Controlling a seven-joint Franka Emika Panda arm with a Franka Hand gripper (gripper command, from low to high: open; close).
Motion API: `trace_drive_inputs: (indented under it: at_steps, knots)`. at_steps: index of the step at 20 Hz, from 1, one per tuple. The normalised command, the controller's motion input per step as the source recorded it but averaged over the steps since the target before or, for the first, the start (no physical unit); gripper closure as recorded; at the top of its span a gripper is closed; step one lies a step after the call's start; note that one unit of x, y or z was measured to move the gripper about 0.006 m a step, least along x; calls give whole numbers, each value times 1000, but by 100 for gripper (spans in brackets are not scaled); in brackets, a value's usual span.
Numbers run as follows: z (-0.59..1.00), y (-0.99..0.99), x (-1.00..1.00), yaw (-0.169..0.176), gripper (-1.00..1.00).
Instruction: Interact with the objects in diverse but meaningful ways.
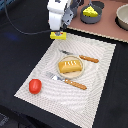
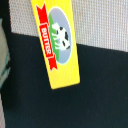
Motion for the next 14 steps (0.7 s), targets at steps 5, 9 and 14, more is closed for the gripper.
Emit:
trace_drive_inputs:
  at_steps: [5, 9, 14]
  knots:
    - [-342, -51, -152, 74, -100]
    - [-361, -69, -209, 72, -100]
    - [-353, -73, -227, 72, -100]
